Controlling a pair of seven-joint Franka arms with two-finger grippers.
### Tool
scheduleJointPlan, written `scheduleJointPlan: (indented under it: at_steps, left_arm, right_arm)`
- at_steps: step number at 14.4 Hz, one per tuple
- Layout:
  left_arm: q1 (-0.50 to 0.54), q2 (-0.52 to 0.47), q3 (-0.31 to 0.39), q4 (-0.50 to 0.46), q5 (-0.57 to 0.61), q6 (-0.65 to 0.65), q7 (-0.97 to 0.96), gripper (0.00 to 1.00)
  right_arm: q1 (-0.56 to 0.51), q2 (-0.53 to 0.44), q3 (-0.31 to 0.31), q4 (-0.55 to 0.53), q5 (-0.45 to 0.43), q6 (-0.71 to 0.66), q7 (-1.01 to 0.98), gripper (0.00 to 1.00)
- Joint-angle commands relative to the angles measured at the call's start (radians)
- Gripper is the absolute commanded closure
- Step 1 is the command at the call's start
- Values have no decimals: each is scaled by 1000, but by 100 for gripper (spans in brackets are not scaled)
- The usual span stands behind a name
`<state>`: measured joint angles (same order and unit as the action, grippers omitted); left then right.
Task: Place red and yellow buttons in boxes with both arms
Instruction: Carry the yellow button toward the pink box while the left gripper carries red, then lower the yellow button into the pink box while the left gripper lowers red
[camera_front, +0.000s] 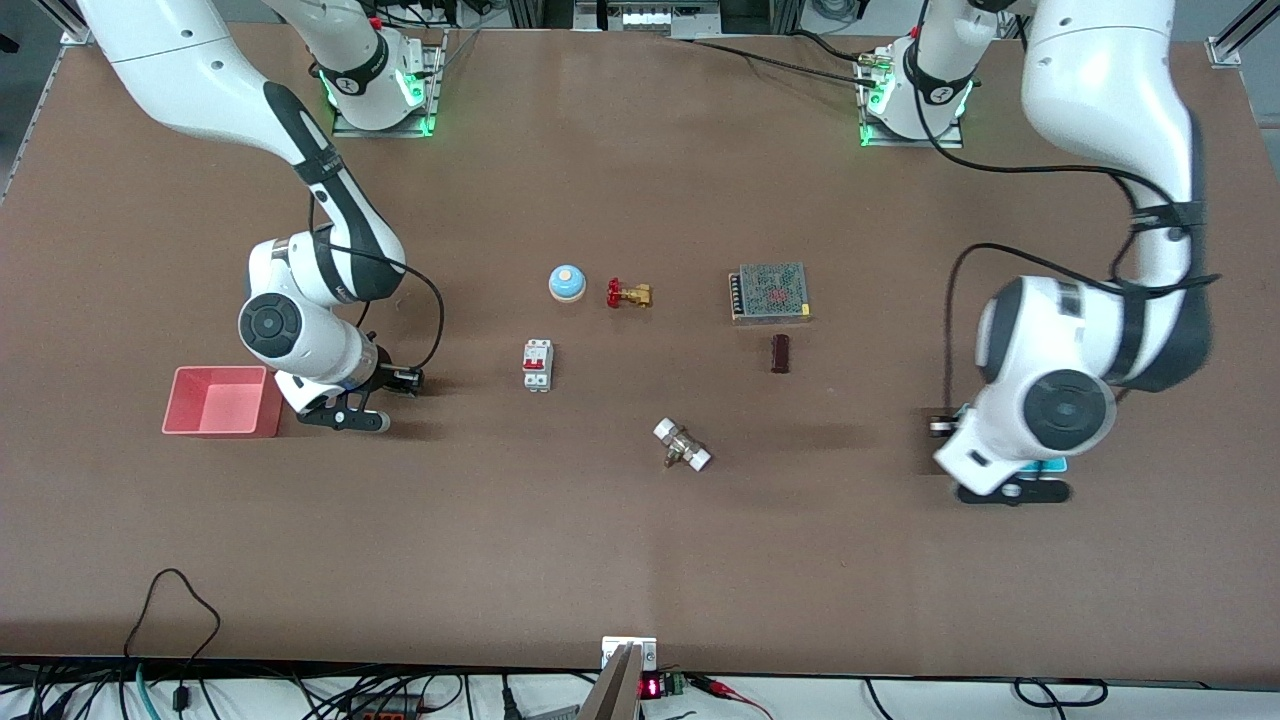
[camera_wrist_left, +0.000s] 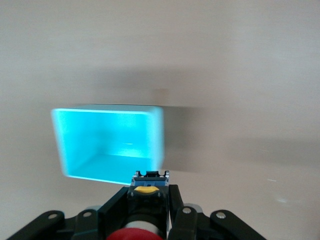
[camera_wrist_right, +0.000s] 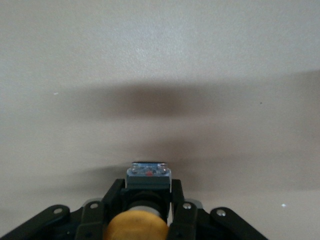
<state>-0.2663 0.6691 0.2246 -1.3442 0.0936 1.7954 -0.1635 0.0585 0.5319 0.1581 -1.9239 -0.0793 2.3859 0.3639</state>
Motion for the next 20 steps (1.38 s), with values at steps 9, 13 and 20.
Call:
scheduleJointPlan:
  at_steps: [9,13,20]
  left_arm:
    - [119,38,-8,-220,-24,338,108,83]
    - [124,40,-21,-248,-71,360,117,82]
    - [131,53,-22,-276,-71,403,162,0]
  right_arm:
    - [-290,-215,-37,117,3,-277,-561,92]
    - [-307,-100,-81,171,-7,-219,-606,92]
    - [-310,40,-81,161,-11,-31,-605,91]
